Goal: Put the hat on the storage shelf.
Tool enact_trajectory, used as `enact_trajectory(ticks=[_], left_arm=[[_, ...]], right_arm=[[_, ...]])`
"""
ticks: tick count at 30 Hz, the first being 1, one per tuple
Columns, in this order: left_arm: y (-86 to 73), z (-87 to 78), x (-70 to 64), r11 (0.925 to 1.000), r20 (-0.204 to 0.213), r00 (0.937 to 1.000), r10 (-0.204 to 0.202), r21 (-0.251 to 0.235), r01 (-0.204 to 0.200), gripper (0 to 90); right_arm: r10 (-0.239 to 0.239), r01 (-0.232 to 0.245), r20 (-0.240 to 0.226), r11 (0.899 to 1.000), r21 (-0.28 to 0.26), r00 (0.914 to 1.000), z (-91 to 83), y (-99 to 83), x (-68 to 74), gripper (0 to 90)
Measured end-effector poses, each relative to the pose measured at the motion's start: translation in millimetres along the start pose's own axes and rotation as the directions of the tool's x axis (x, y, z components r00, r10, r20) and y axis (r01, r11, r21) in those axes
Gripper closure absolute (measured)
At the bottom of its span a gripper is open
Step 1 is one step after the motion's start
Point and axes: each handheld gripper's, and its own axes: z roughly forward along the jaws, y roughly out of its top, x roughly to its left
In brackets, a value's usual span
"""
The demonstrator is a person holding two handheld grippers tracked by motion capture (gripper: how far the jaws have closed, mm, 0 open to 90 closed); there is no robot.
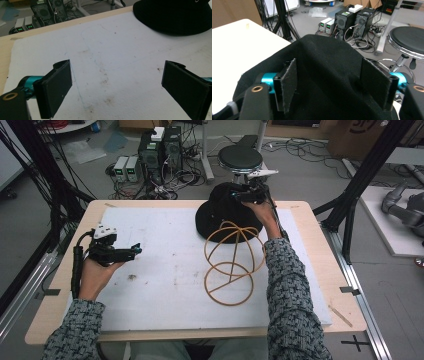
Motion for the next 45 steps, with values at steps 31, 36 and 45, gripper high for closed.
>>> enact_trajectory(ticks=[31,36,45], left_arm=[[-0.5,0.4,2.5,1.0000,-0.005,1.0000,-0.004,0.002,0.004,9.9],[-0.1,1.1,1.2,1.0000,-0.001,1.0000,-0.005,0.001,0.005,9.9],[1.1,1.1,2.0,0.9999,0.002,0.9999,-0.010,-0.008,0.010,9.9]], right_arm=[[-0.142,0.137,0.056,0.986,0.091,0.9882,-1.3,3.3,16.0,89.0],[-0.125,0.122,0.053,0.990,0.067,0.9907,-11.9,9.7,16.1,89.3],[-0.066,0.066,0.041,0.998,-0.006,0.9970,-39.1,19.6,6.6,89.5]])
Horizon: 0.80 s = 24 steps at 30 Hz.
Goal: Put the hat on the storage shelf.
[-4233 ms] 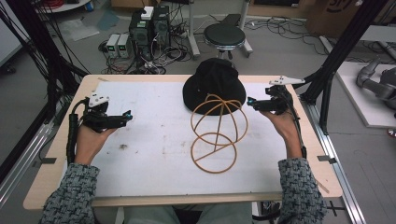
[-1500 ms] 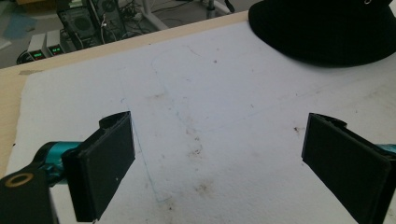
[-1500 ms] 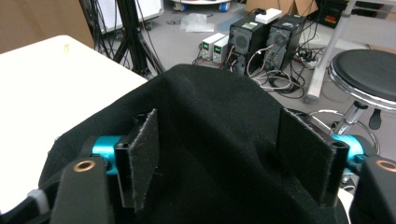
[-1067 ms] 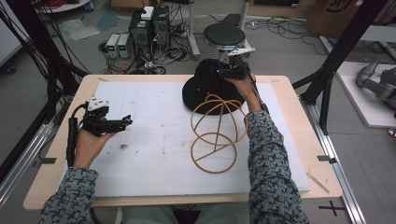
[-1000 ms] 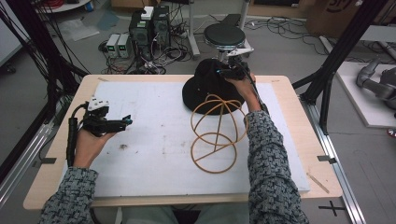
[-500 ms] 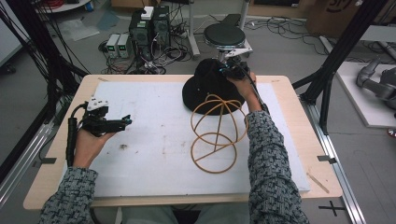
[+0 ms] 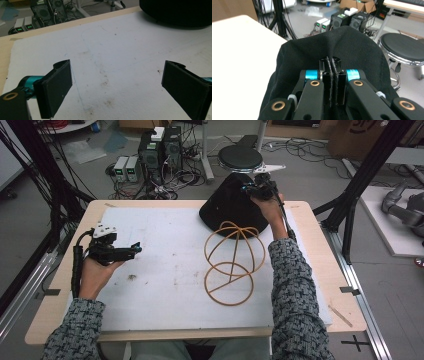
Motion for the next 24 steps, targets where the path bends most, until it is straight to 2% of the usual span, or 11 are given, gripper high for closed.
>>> enact_trajectory(ticks=[9,15,24], left_arm=[[1.2,-1.5,0.0,1.0000,0.002,1.0000,-0.005,-0.008,0.005,9.9],[2.7,-2.9,0.3,0.9998,0.003,1.0000,-0.008,-0.018,0.008,9.9],[5.4,-3.3,-0.6,0.9997,0.007,1.0000,-0.004,-0.023,0.004,9.9]], right_arm=[[0.059,-0.061,-0.022,0.994,-0.094,0.9980,-32.5,13.9,-5.7,89.5],[0.134,-0.141,-0.061,0.979,-0.147,0.9892,-54.2,17.9,-16.8,89.5],[0.158,-0.175,-0.090,0.959,-0.223,0.9832,-85.8,26.1,-24.0,89.5]])
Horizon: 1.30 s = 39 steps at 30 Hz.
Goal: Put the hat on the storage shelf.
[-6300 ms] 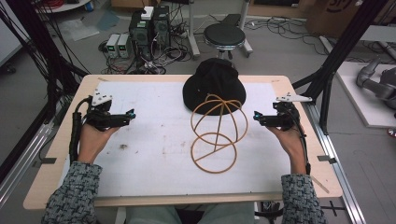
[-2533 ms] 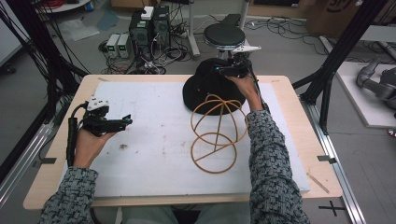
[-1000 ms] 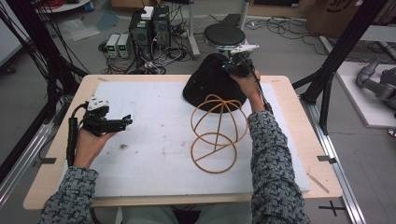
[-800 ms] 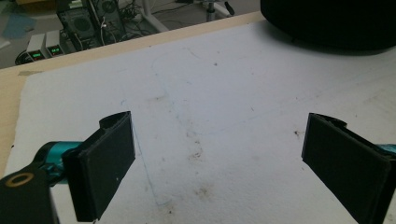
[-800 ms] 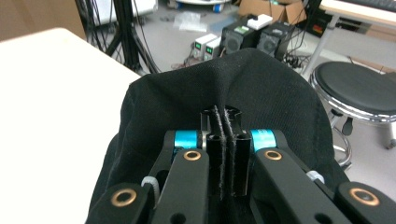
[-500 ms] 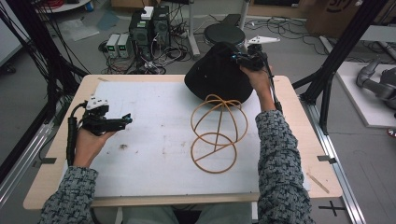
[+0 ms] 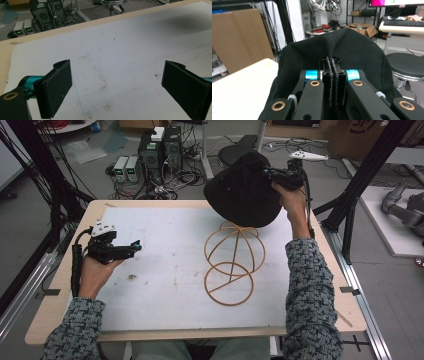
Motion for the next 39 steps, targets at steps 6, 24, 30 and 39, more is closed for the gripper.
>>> enact_trajectory(ticks=[6,24,30,39], left_arm=[[0.8,-1.5,1.4,1.0000,-0.001,1.0000,-0.004,-0.008,0.004,9.9],[2.9,-2.7,1.6,0.9997,0.001,1.0000,-0.007,-0.022,0.007,9.9],[3.0,-3.4,1.8,0.9998,0.000,1.0000,-0.006,-0.019,0.006,9.9],[3.1,-3.0,1.6,0.9998,0.002,1.0000,-0.005,-0.020,0.005,9.9]], right_arm=[[0.001,-0.001,-0.004,0.999,-0.042,1.0000,-19.0,11.2,3.2,89.5],[-0.002,0.001,-0.011,0.993,-0.118,0.9999,-65.9,45.4,10.6,89.4],[-0.013,0.008,-0.041,0.991,-0.135,0.9991,-76.4,55.4,17.4,89.4],[-0.014,0.000,-0.080,0.985,-0.170,0.9967,-93.4,65.9,21.7,89.3]])
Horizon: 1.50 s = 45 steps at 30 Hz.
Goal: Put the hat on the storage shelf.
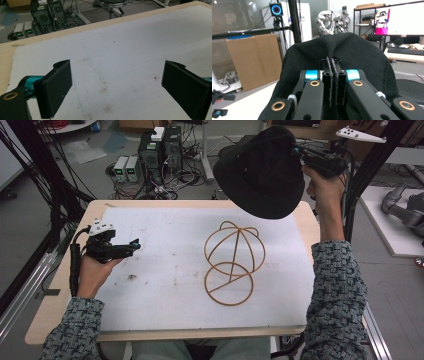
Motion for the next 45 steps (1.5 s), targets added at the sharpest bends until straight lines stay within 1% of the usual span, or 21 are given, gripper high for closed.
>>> enact_trajectory(ticks=[2,4,6,7,10,12,17,21,22,25,27,31,32,33,36,37,38,40,42,43,45], left_arm=[[0.1,0.0,-0.1,1.0000,0.000,1.0000,-0.001,-0.001,0.001,9.9],[0.3,-0.5,-0.1,1.0000,0.000,1.0000,-0.003,-0.002,0.003,9.9],[0.5,-0.8,0.0,1.0000,0.000,1.0000,-0.003,-0.003,0.003,9.9],[0.7,-1.1,0.1,1.0000,0.000,1.0000,-0.001,-0.004,0.001,9.9],[0.9,-1.5,0.4,1.0000,0.002,1.0000,-0.002,-0.005,0.002,9.9],[1.1,-1.7,0.4,0.9999,-0.002,1.0000,-0.005,-0.010,0.005,9.9],[2.1,-2.4,-0.2,0.9999,0.000,1.0000,-0.001,-0.011,0.001,9.9],[2.2,-2.9,0.3,0.9999,0.006,1.0000,-0.004,-0.012,0.004,9.9],[2.3,-3.2,0.7,0.9999,0.002,1.0000,-0.007,-0.013,0.007,9.9],[2.6,-3.8,1.2,0.9998,0.004,0.9999,-0.010,-0.015,0.010,9.9],[2.7,-4.2,1.0,0.9999,0.004,1.0000,-0.008,-0.012,0.008,9.9],[3.0,-4.2,0.0,0.9999,0.006,1.0000,-0.003,-0.010,0.003,9.9],[3.2,-4.1,-0.1,0.9999,0.008,1.0000,-0.002,-0.012,0.003,9.9],[3.4,-4.3,0.0,0.9999,0.008,1.0000,-0.002,-0.012,0.002,9.9],[3.8,-5.3,0.8,0.9999,0.005,1.0000,-0.001,-0.014,0.001,9.9],[3.8,-5.6,0.9,0.9998,0.006,1.0000,-0.007,-0.017,0.007,9.9],[3.9,-5.7,1.1,0.9998,0.007,1.0000,-0.007,-0.018,0.007,9.9],[3.8,-6.1,1.6,0.9999,0.003,1.0000,-0.006,-0.016,0.006,9.9],[3.8,-5.9,1.1,0.9998,0.005,0.9999,-0.009,-0.016,0.009,9.9],[3.8,-5.8,0.9,0.9998,0.006,1.0000,-0.008,-0.018,0.008,9.9],[3.8,-5.8,0.7,0.9998,0.006,1.0000,-0.008,-0.019,0.008,9.9]], right_arm=[[-0.002,0.002,-0.008,1.000,-0.005,1.0000,-2.8,2.7,1.6,89.3],[0.005,-0.005,-0.027,1.000,-0.005,0.9996,-6.1,6.8,5.9,89.3],[-0.014,0.013,-0.040,1.000,-0.009,0.9991,-8.2,10.1,9.2,89.2],[-0.010,0.009,-0.045,1.000,-0.014,0.9989,-9.5,11.7,12.0,89.2],[-0.024,0.023,-0.070,1.000,-0.021,0.9973,-14.1,16.5,18.6,89.3],[-0.024,0.023,-0.085,1.000,-0.022,0.9961,-17.3,19.1,23.5,89.3],[-0.031,0.027,-0.131,0.999,-0.030,0.9909,-26.2,24.2,32.2,89.2],[-0.028,0.024,-0.158,0.999,-0.026,0.9871,-32.9,26.3,37.5,88.9],[-0.038,0.034,-0.164,0.999,-0.029,0.9857,-34.2,26.6,38.5,88.9],[-0.032,0.027,-0.189,0.999,-0.029,0.9815,-38.5,26.9,42.5,88.8],[-0.037,0.032,-0.196,0.999,-0.028,0.9799,-40.5,26.8,45.0,88.8],[-0.028,0.029,-0.202,1.000,0.001,0.9790,-42.0,24.6,48.0,89.1],[-0.032,0.033,-0.203,0.999,0.001,0.9787,-42.0,24.2,48.6,89.2],[-0.027,0.027,-0.205,1.000,-0.001,0.9783,-42.2,24.1,49.7,89.2],[-0.027,0.025,-0.224,1.000,-0.012,0.9741,-43.7,25.2,52.4,89.3],[-0.020,0.017,-0.229,1.000,-0.015,0.9733,-44.0,25.5,53.7,89.3],[-0.024,0.021,-0.236,1.000,-0.015,0.9714,-45.1,26.0,55.1,89.3],[-0.023,0.018,-0.242,1.000,-0.022,0.9700,-46.5,26.8,56.7,89.3],[-0.015,0.010,-0.263,1.000,-0.022,0.9648,-48.4,27.4,58.4,89.3],[-0.011,0.005,-0.265,1.000,-0.022,0.9641,-49.2,27.6,59.7,89.3],[-0.017,0.012,-0.276,1.000,-0.023,0.9609,-50.4,27.7,62.4,89.3]])
